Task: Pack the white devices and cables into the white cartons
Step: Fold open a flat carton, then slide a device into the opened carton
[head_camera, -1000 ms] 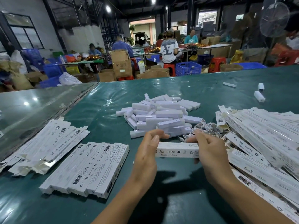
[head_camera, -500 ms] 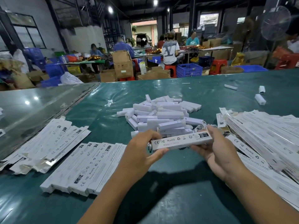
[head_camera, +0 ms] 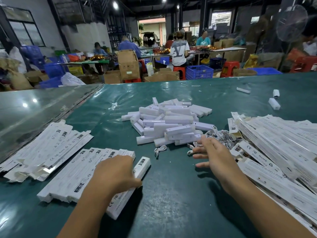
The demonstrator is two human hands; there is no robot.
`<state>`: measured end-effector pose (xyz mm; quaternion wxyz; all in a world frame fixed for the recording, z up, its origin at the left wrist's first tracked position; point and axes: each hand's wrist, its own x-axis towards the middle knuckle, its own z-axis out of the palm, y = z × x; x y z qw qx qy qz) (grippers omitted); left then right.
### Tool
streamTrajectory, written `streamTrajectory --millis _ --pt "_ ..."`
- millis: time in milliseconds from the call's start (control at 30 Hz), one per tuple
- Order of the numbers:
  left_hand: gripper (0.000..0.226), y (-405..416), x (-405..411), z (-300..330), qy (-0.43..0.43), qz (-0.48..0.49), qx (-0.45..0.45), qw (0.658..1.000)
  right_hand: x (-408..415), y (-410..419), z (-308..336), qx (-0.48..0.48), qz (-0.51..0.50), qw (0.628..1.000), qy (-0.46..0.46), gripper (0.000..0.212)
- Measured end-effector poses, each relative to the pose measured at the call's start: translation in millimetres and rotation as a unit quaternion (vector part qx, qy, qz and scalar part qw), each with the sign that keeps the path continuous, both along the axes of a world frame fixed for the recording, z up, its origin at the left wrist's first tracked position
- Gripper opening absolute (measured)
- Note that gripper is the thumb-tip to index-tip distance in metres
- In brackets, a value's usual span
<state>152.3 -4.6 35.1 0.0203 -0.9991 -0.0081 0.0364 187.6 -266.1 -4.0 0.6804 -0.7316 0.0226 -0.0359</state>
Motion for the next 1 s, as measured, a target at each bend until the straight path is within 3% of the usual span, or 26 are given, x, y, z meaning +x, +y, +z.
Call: streamTrajectory --millis 67,167,233,300,367,467,533,600,700,867,1000 --pt "0.039 7 3 -1 0.002 0.030 -0.013 0.999 1 -2 2 -0.007 -0.007 1.000 0.000 0.052" --pt "0.044 5 6 -5 -0.025 0.042 -0.017 0.999 -1 -3 3 -0.060 -0.018 0.998 -0.026 0.032" --pt "0.044 2 8 -6 -0.031 0.041 -0.027 0.998 -2 -7 2 -0.209 -0.023 0.974 -0.084 0.021" --pt "0.041 -4 9 -7 -0.056 0.034 -0.029 0.997 -3 -11 2 -0.379 -0.026 0.915 -0.132 0.014" --pt "0.041 -13 9 -10 -0.089 0.016 -0.044 0.995 -3 -15 8 -0.489 -0.057 0.859 -0.139 0.007" --pt "0.039 -33 7 -20 -0.088 -0.031 -0.077 0.993 -2 -31 18 -0.645 -0.142 0.747 -0.077 0.035" --pt "0.039 -46 5 -28 -0.067 -0.065 -0.093 0.991 -3 -45 23 -0.691 -0.168 0.703 -0.014 0.051" --pt "0.041 -55 3 -34 -0.056 -0.090 -0.102 0.989 -4 -54 24 -0.688 -0.151 0.709 0.024 0.059" --pt "0.042 -60 1 -39 -0.047 -0.112 -0.118 0.986 -2 -56 25 -0.682 -0.115 0.722 0.034 0.048" --pt "0.039 -58 2 -39 -0.052 -0.123 -0.128 0.983 9 -64 19 -0.648 -0.178 0.741 -0.008 0.035" --pt "0.039 -59 3 -41 -0.055 -0.131 -0.137 0.980 24 -68 14 -0.642 -0.167 0.747 -0.043 0.047"
